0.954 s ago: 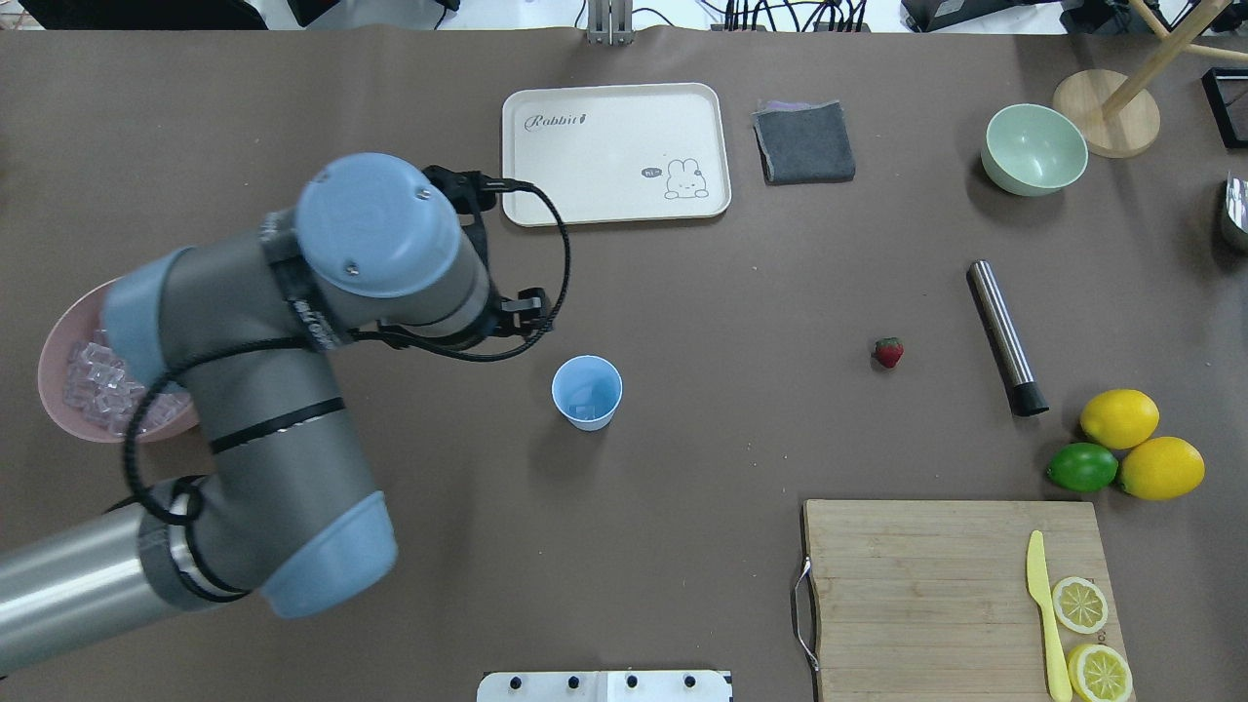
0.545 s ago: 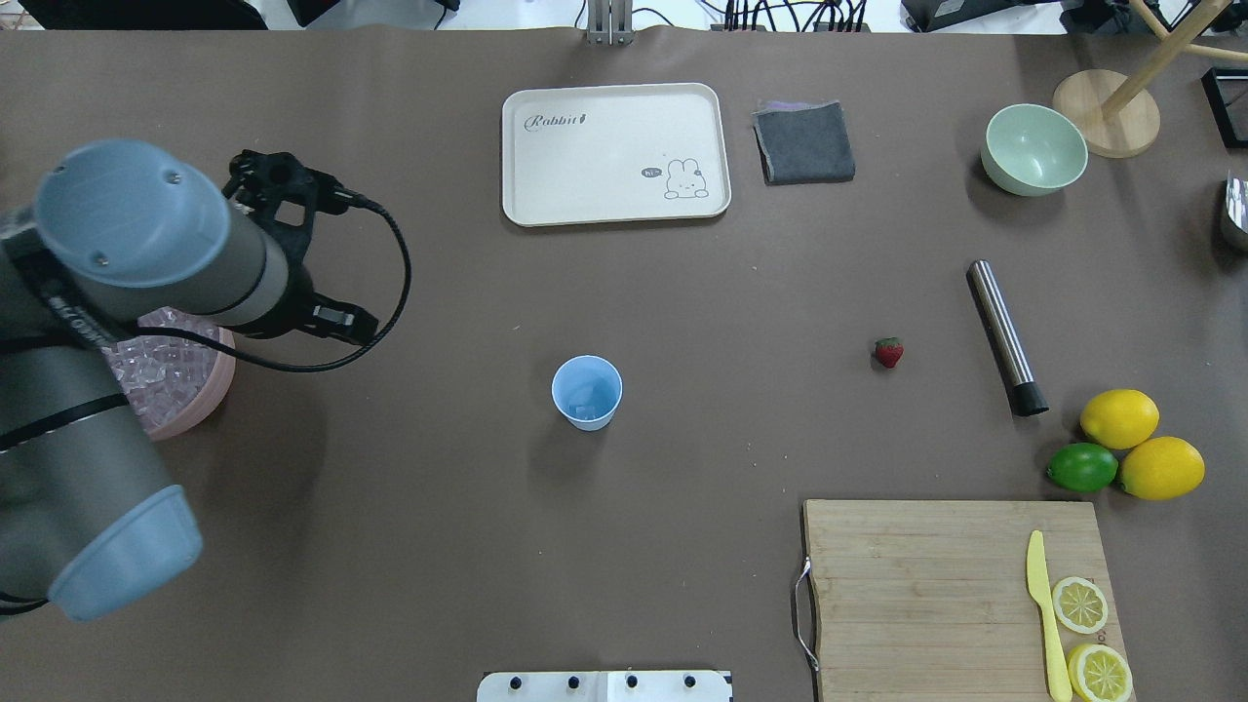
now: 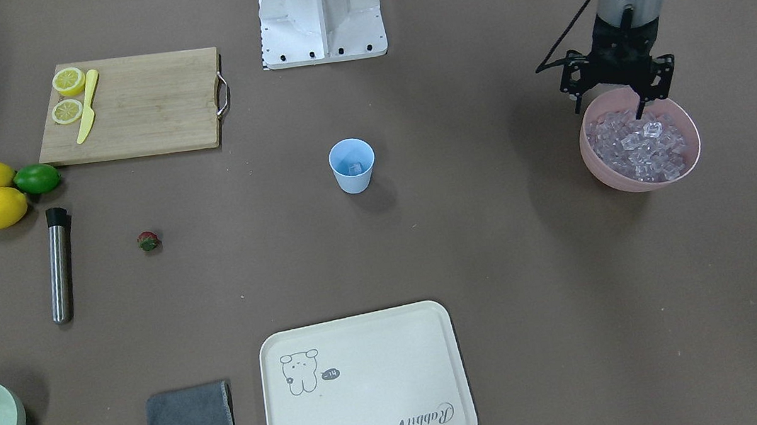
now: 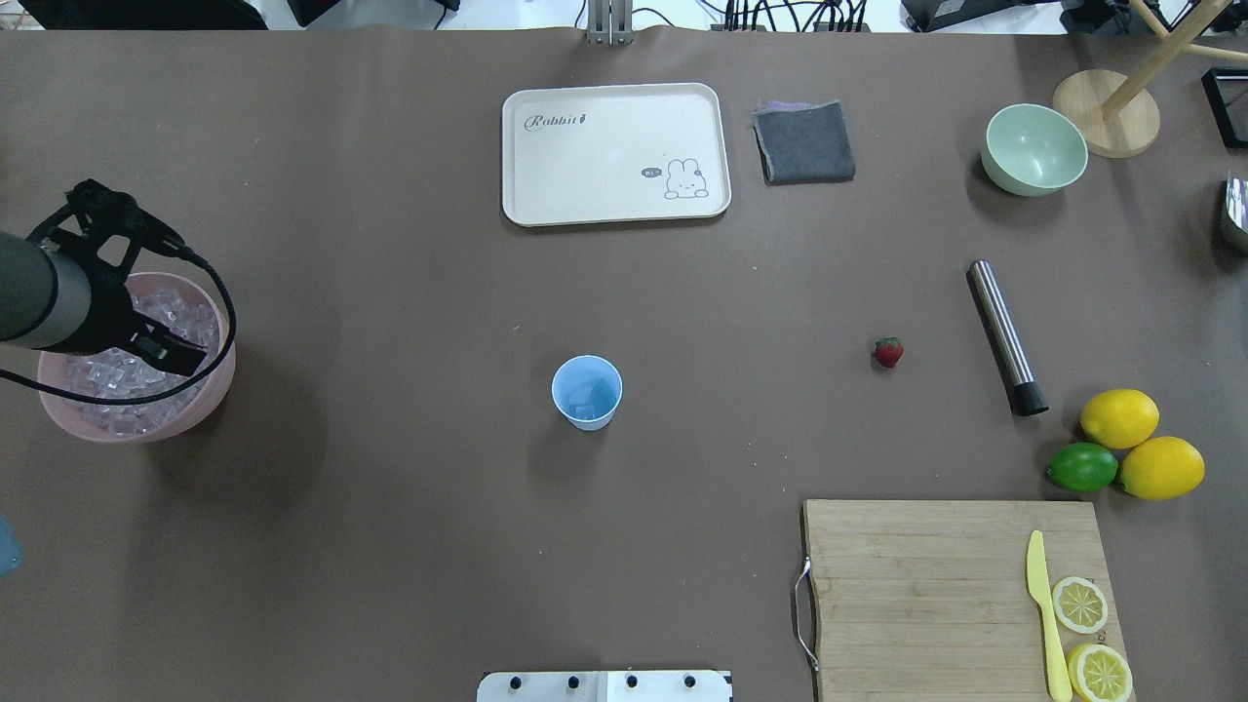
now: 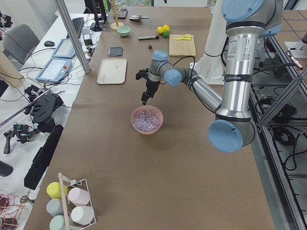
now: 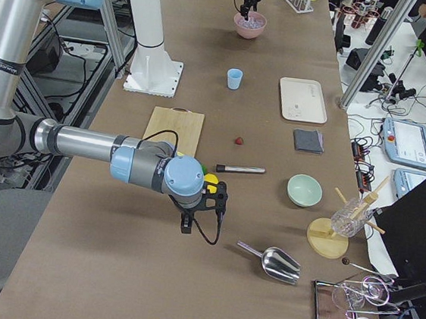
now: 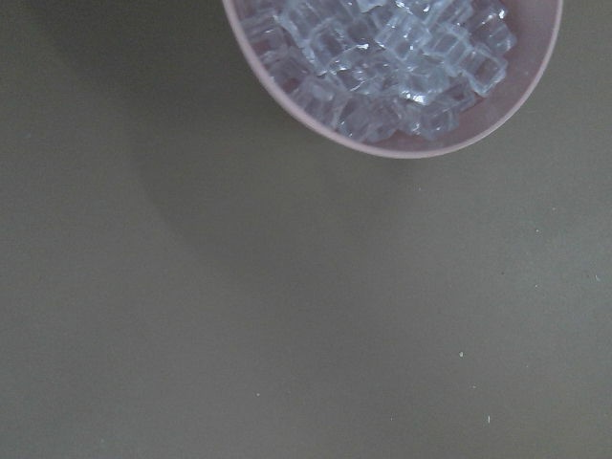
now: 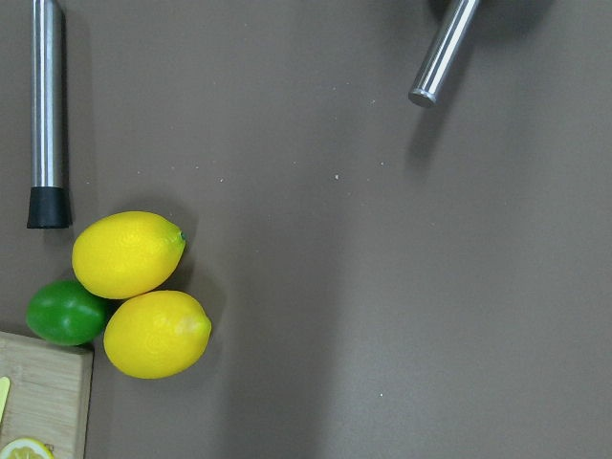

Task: Mash ice and strawberries in cup
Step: 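Return the left gripper to the ice bowl and grasp another cube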

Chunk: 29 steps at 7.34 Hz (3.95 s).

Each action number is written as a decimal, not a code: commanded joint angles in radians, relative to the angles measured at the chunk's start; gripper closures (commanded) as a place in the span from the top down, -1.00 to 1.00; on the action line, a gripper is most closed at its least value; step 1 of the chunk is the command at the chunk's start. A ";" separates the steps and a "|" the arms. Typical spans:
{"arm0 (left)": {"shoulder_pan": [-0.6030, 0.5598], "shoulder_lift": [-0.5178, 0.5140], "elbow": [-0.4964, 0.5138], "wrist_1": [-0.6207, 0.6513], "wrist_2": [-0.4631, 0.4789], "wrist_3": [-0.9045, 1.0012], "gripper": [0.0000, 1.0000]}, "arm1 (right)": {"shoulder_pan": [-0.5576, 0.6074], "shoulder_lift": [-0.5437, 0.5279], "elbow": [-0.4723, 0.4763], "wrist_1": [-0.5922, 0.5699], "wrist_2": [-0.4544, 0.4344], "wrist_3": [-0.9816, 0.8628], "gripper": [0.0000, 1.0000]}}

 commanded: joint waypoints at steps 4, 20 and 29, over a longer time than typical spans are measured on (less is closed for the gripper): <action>-0.119 0.030 0.170 -0.087 -0.163 0.068 0.71 | 0.000 0.000 0.000 0.001 0.008 0.000 1.00; -0.093 0.042 0.209 -0.076 -0.222 -0.137 0.12 | 0.000 0.003 0.001 -0.001 0.008 0.003 1.00; -0.128 -0.073 0.032 0.168 -0.326 -0.134 -1.00 | 0.002 -0.008 0.000 -0.003 0.008 0.003 1.00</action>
